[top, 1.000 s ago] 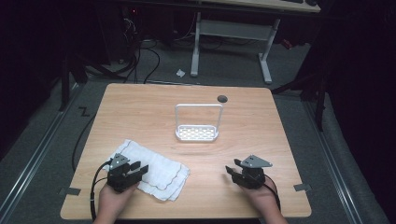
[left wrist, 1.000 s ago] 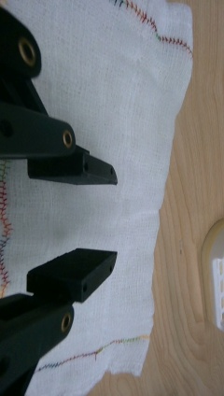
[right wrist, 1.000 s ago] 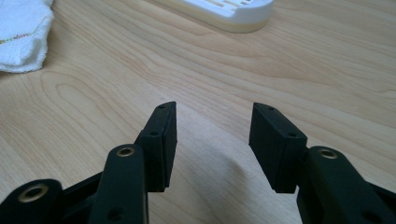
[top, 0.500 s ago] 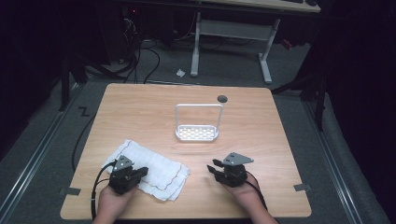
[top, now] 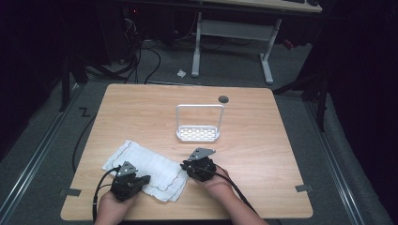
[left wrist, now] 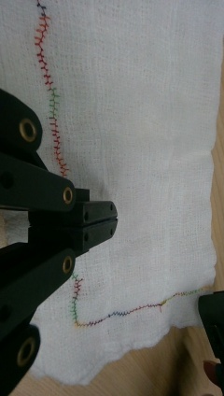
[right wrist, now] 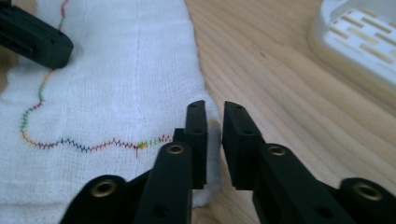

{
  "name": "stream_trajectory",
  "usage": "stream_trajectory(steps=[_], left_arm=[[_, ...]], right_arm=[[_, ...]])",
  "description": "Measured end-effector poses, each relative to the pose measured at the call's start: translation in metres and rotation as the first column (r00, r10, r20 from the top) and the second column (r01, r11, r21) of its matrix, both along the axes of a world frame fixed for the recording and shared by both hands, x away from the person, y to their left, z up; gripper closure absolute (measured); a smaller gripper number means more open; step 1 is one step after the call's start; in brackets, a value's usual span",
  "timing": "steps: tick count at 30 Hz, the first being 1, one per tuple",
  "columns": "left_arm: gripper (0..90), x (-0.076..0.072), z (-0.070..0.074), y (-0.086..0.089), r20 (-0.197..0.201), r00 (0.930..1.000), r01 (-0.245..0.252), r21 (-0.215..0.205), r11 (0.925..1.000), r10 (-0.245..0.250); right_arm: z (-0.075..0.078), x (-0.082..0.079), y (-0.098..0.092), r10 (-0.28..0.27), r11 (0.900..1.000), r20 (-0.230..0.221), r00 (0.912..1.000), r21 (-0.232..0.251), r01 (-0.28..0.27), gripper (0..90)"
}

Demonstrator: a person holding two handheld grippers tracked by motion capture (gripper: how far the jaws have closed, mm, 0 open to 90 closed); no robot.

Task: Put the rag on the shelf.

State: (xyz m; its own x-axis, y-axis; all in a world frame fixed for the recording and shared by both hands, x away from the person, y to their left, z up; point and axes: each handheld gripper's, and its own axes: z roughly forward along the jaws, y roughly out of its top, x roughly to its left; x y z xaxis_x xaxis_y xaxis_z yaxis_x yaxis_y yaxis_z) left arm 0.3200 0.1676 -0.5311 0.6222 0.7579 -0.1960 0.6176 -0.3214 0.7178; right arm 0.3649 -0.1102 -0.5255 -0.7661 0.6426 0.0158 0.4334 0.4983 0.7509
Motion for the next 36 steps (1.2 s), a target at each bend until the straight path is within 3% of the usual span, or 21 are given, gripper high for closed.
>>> stream_trajectory(steps=[1,2,9,11,14,18,22,23,24,25,27,28,29,31,33,36], left_arm=[[89.8,0.0,0.0,0.0,0.0,1.0,0.0,0.0,1.0,0.0],[89.8,0.0,0.0,0.0,-0.002,1.0,-0.001,-0.004,1.0,0.001],[89.7,0.004,-0.002,-0.006,0.0,1.0,0.005,-0.016,0.9999,-0.005],[89.4,0.006,-0.003,-0.014,-0.002,0.9999,0.017,-0.02,0.9997,-0.017],[89.2,0.006,-0.003,-0.022,0.007,0.9994,0.034,-0.016,0.9993,-0.034],[89.2,0.0,-0.003,-0.036,0.023,0.9968,0.077,-0.007,0.997,-0.077],[88.9,-0.009,-0.003,-0.048,0.032,0.9915,0.126,0.009,0.992,-0.126],[88.9,-0.011,-0.002,-0.05,0.041,0.9898,0.136,0.022,0.9905,-0.137],[87.9,-0.012,-0.002,-0.052,0.052,0.9892,0.135,0.03,0.9904,-0.137],[87.1,-0.016,-0.003,-0.056,0.037,0.9957,0.086,-0.046,0.9952,-0.085],[85.6,-0.015,-0.003,-0.055,0.049,0.9955,0.083,-0.043,0.9956,-0.081],[84.4,-0.016,-0.002,-0.054,0.054,0.9971,0.056,-0.063,0.9964,-0.053],[81.1,-0.011,0.001,-0.044,0.081,0.9951,0.058,-0.029,0.9979,-0.056],[79.7,-0.009,0.002,-0.039,0.086,0.9954,0.045,-0.027,0.9986,-0.042],[79.1,-0.006,0.002,-0.031,0.089,0.9957,0.029,-0.022,0.9993,-0.027],[78.8,-0.004,0.001,-0.024,0.076,0.9971,0.01,-0.024,0.9997,-0.008]], right_arm=[[0.0,0.0,0.0,0.0,1.0,0.0,1.0,0.0,0.0,82.2],[-0.004,0.0,0.001,0.001,1.0,-0.01,0.9999,-0.03,-0.001,84.9],[-0.005,-0.015,-0.007,0.009,0.999,-0.029,0.9995,-0.033,-0.01,86.1],[-0.004,-0.031,-0.018,0.013,0.999,-0.031,0.9994,-0.047,-0.014,86.1],[-0.004,-0.042,-0.026,0.008,0.999,-0.037,0.9993,-0.043,-0.009,86.0],[-0.006,-0.071,-0.049,-0.008,1.0,-0.051,0.9987,-0.016,0.007,85.9],[-0.006,-0.087,-0.061,-0.009,1.0,-0.061,0.9981,-0.007,0.009,84.5],[-0.006,-0.087,-0.061,-0.009,1.0,-0.061,0.9981,-0.007,0.009,84.5],[-0.005,-0.088,-0.064,0.008,1.0,-0.063,0.998,0.023,-0.006,81.2],[-0.003,-0.087,-0.064,0.007,0.999,-0.061,0.9981,0.032,-0.005,81.0],[-0.002,-0.085,-0.063,0.005,0.999,-0.055,0.9985,0.039,-0.002,80.8],[0.0,-0.08,-0.061,0.004,0.999,-0.045,0.999,0.041,-0.002,81.0],[0.005,-0.069,-0.055,-0.001,0.999,-0.027,0.9996,0.049,0.002,81.8],[0.007,-0.066,-0.052,-0.001,0.999,-0.021,0.9998,0.053,0.002,82.6],[0.01,-0.047,-0.039,-0.015,0.999,0.003,0.9999,0.053,0.015,86.1],[0.01,-0.034,-0.028,-0.022,0.999,0.005,0.9997,0.05,0.022,88.5]])
